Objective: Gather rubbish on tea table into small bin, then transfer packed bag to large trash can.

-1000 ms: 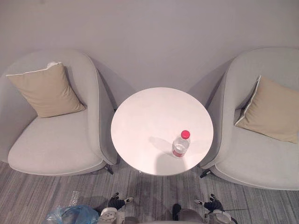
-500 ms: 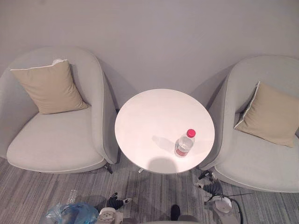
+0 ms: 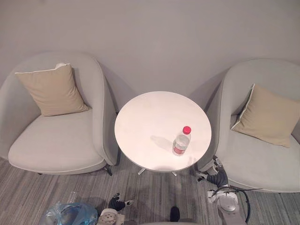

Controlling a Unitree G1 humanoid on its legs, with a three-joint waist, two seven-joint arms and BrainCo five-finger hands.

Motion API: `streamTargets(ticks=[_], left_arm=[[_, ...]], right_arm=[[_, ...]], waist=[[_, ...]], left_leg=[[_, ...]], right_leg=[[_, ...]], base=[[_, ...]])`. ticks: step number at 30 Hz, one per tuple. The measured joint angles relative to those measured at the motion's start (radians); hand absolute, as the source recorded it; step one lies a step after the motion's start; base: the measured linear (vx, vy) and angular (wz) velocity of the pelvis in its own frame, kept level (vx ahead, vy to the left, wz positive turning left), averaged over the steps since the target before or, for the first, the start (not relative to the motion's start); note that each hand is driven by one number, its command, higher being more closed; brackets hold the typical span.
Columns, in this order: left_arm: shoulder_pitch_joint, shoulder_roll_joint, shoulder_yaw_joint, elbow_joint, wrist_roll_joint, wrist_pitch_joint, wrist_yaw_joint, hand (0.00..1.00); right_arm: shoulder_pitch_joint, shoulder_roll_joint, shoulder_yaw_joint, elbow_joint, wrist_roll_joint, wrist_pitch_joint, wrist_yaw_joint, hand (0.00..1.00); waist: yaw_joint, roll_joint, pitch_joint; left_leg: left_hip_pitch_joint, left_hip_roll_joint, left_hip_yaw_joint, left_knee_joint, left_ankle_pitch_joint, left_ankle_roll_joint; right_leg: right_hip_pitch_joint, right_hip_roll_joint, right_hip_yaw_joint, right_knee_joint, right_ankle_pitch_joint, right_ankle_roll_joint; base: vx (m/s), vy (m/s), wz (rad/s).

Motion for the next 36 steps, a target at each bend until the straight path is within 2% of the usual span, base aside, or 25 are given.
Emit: streamTargets(ticks=[11,16,19,20,26,29,36], left_arm=[[0.0,0.003,-0.007,0.0,0.003,-0.001,-0.006,0.0],[0.0,0.002,-0.008,-0.012,0.001,-0.002,-0.006,0.0],[-0.003,0.002,-0.008,-0.022,-0.009,-0.003,-0.005,0.0],[-0.003,0.002,-0.008,-0.025,-0.013,-0.003,-0.005,0.0],[-0.015,0.001,-0.009,-0.059,-0.043,-0.004,0.0,0.0],[-0.017,0.0,-0.019,-0.068,-0.056,-0.004,0.011,0.0],[-0.017,0.001,-0.027,-0.076,-0.056,-0.002,0.014,0.0]], right_arm=[[-0.13,-0.066,0.071,0.019,0.022,-0.003,-0.009,0.0],[-0.213,-0.079,0.09,0.103,0.062,-0.003,-0.024,0.0],[-0.262,-0.083,0.09,0.142,0.093,-0.001,-0.029,0.0],[-0.28,-0.083,0.09,0.15,0.099,-0.001,-0.032,1.0],[-0.402,-0.093,0.088,0.228,0.168,0.0,-0.066,1.0],[-0.432,-0.098,0.088,0.246,0.182,0.002,-0.065,1.0],[-0.422,-0.098,0.089,0.241,0.2,0.018,-0.062,1.0]], waist=[[0.003,0.002,0.001],[0.006,0.007,0.008],[0.019,0.016,0.022],[0.021,0.017,0.024],[0.036,0.025,0.08],[0.047,0.031,0.088],[0.048,0.033,0.091]], left_leg=[[0.008,-0.009,-0.047,-0.019,0.004,0.005],[-0.021,-0.017,-0.073,-0.018,0.011,0.009],[-0.039,-0.023,-0.088,-0.016,0.013,0.012],[-0.052,-0.026,-0.092,-0.015,0.016,0.013],[-0.093,-0.034,-0.135,0.005,0.025,0.013],[-0.098,-0.034,-0.134,0.006,0.025,0.013],[-0.106,-0.035,-0.143,0.012,0.025,0.013]], right_leg=[[0.022,-0.008,-0.047,-0.001,-0.017,0.011],[0.007,-0.016,-0.07,0.0,-0.019,0.012],[0.004,-0.022,-0.086,0.0,-0.019,0.012],[-0.007,-0.025,-0.089,0.0,-0.019,0.012],[-0.026,-0.032,-0.123,0.009,-0.021,0.013],[-0.041,-0.035,-0.12,0.031,-0.032,0.012],[-0.058,-0.039,-0.124,0.067,-0.053,0.014]], base=[[0.01,0.008,0.12],[0.01,0.005,0.16],[-0.02,0.011,0.16],[-0.01,0.004,0.15],[-0.01,-0.003,0.2],[0.0,0.003,0.01],[0.0,0.002,0.04]])
